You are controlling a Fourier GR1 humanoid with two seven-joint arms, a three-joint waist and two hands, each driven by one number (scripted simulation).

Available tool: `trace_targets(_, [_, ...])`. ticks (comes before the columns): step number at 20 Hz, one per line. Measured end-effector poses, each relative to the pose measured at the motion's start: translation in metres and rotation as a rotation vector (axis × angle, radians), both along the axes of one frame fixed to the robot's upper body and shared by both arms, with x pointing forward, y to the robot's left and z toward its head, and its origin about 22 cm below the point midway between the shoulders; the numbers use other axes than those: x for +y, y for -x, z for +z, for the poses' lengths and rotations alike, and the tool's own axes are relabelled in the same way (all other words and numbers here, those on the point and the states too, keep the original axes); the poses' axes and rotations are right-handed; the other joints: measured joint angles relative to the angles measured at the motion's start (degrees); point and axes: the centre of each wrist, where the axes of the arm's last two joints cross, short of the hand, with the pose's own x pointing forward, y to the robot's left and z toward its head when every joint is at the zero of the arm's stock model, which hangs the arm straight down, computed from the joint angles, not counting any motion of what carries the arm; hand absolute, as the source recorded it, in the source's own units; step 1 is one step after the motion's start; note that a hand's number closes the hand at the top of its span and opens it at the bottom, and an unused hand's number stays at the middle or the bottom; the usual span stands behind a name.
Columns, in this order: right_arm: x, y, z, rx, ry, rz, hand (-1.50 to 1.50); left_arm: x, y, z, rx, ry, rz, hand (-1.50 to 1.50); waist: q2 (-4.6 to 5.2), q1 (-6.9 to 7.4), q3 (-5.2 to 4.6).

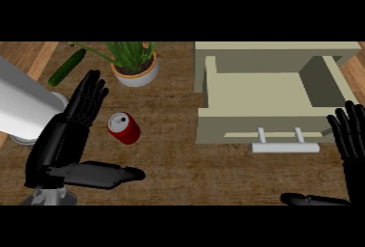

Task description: Pick up the can, place it into the drawer and close the drawer

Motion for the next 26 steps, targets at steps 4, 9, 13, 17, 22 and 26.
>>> trace_targets(4, [-0.007,0.003,-0.008,0.009,0.002,-0.003,-1.50,0.000,0.006,0.002,0.024,0.016,0.021,-1.50,-0.01,0.06,0.00])
trace_targets(9, [-0.014,0.012,-0.013,0.013,-0.002,-0.008,-1.50,0.004,0.002,-0.006,0.046,0.019,0.049,-1.50,-0.01,0.03,-0.02])
trace_targets(13, [-0.021,0.013,-0.014,0.010,0.001,-0.008,-1.50,0.010,-0.010,-0.012,0.056,0.023,0.060,-1.50,0.01,0.00,-0.02])
trace_targets(17, [-0.023,0.019,-0.021,0.008,0.001,-0.010,-1.50,0.011,-0.022,-0.028,0.066,0.011,0.064,-1.50,0.02,-0.05,-0.02])
trace_targets(22, [-0.033,0.015,-0.025,0.010,0.015,-0.011,-1.50,0.012,-0.028,-0.049,0.073,0.014,0.069,-1.50,0.03,0.00,-0.02])
trace_targets(26, [-0.030,0.015,-0.025,0.011,0.017,-0.010,-1.50,0.011,-0.035,-0.066,0.081,0.014,0.079,-1.50,0.03,-0.01,-0.02])
